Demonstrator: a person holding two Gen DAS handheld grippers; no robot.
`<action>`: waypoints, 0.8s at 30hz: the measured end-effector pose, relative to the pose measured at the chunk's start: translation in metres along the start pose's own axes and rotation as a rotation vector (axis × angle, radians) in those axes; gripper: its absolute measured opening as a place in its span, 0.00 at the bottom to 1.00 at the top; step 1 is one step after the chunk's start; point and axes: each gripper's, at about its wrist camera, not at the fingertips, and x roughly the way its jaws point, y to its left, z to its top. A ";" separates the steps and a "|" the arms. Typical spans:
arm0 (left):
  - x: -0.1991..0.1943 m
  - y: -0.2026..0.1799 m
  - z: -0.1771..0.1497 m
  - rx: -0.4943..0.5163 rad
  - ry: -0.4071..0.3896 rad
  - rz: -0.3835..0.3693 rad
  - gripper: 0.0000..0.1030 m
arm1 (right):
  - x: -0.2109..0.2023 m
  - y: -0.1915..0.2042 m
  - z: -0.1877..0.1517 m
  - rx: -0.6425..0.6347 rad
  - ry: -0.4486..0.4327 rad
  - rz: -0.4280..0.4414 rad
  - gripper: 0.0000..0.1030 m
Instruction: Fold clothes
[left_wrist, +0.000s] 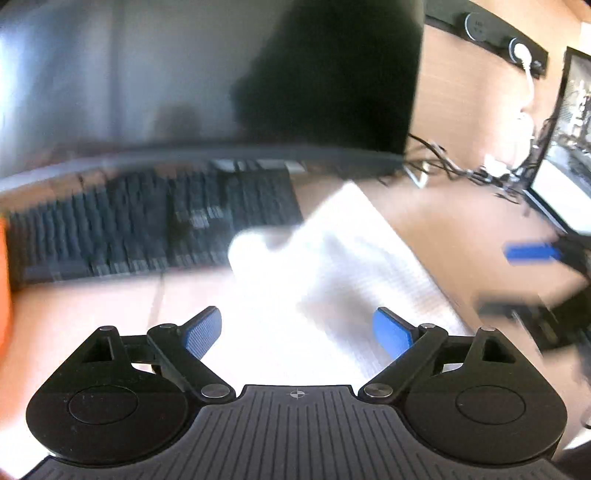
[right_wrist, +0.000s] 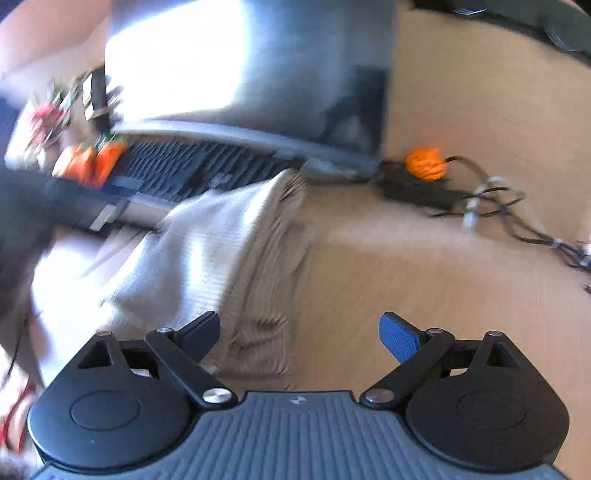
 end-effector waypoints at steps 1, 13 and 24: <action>0.000 -0.001 -0.008 -0.014 0.013 -0.017 0.91 | 0.005 0.001 0.002 -0.007 -0.001 -0.024 0.91; 0.022 -0.006 -0.035 -0.014 0.027 -0.047 0.95 | 0.033 0.018 -0.016 -0.034 0.045 -0.178 1.00; -0.015 0.000 -0.052 -0.179 -0.091 0.017 0.94 | 0.008 0.027 -0.020 -0.001 -0.076 -0.096 1.00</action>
